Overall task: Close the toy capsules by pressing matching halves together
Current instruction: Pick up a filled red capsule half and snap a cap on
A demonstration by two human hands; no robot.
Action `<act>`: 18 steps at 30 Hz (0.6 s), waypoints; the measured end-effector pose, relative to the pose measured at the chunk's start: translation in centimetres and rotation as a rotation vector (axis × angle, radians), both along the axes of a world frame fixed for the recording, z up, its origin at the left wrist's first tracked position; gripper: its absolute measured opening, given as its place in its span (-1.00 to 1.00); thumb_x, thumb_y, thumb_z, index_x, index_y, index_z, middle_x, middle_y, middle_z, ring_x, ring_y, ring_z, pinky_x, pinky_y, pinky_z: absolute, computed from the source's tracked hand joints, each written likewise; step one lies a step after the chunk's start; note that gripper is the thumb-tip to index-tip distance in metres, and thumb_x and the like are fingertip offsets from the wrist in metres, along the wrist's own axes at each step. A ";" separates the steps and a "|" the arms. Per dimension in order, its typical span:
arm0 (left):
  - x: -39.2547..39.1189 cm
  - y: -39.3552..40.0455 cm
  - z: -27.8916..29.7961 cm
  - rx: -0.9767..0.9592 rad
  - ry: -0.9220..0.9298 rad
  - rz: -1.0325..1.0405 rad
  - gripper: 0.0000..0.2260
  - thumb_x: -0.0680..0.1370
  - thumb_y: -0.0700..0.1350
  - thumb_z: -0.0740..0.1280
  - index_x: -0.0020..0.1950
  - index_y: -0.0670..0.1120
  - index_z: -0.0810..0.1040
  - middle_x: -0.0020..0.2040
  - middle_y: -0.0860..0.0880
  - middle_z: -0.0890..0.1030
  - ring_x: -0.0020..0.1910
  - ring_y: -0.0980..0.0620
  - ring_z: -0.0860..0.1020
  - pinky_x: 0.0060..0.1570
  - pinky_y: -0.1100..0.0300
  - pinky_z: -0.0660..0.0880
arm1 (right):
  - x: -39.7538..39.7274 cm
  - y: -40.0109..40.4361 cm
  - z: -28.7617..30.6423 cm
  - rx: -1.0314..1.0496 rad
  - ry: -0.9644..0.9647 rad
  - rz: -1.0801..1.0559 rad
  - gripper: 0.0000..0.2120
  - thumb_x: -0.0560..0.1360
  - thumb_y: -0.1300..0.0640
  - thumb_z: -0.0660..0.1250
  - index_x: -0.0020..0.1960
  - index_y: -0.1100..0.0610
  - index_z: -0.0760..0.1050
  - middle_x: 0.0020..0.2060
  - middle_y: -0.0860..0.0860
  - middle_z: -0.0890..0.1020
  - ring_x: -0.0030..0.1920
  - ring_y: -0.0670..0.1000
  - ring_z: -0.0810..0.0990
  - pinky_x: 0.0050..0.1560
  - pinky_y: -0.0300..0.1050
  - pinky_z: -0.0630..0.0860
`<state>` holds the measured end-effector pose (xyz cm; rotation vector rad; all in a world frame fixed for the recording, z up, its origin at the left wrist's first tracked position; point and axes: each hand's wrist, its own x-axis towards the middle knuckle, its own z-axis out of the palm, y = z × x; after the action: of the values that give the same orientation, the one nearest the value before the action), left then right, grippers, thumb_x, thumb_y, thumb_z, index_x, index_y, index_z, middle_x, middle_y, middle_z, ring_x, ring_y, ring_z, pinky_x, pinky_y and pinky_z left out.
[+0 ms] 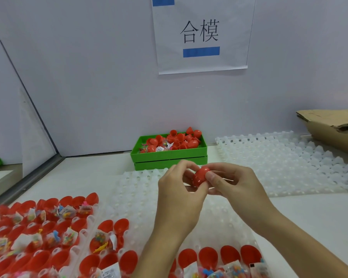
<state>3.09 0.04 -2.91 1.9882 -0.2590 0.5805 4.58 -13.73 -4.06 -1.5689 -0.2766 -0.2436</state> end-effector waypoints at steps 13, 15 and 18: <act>-0.2 1.2 2.0 -1.351 0.463 -0.472 -0.68 0.41 -0.15 0.38 0.09 -0.31 0.60 -0.13 -0.24 0.68 -0.22 -0.08 0.68 -0.28 0.18 0.62 | 0.1 -0.6 0.6 0.151 0.106 -0.051 -0.77 0.61 0.26 0.25 -0.01 0.08 0.68 -0.16 0.05 0.72 -0.14 0.08 0.71 -0.22 -0.16 0.57; -0.1 1.0 1.7 -1.101 0.369 -0.354 -0.72 0.39 -0.13 0.45 0.05 -0.20 0.63 -0.15 -0.11 0.70 -0.21 -0.01 0.68 -0.25 0.21 0.61 | 0.1 -0.5 0.6 0.116 0.099 -0.061 -0.77 0.61 0.26 0.25 -0.04 0.09 0.66 -0.18 0.04 0.71 -0.15 0.07 0.72 -0.21 -0.15 0.58; -0.1 0.7 1.1 -0.450 0.143 -0.070 -0.80 0.41 -0.13 0.55 -0.05 0.02 0.61 -0.16 0.13 0.66 -0.17 0.14 0.65 -0.23 0.30 0.59 | 0.0 -0.3 0.6 0.105 0.097 -0.025 -0.81 0.60 0.28 0.26 -0.04 0.13 0.64 -0.19 0.08 0.71 -0.15 0.09 0.72 -0.18 -0.09 0.57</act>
<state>2.98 0.75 -1.81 1.5690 -0.0973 0.4072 4.56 -14.03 -3.44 -1.4763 -0.1659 -0.1979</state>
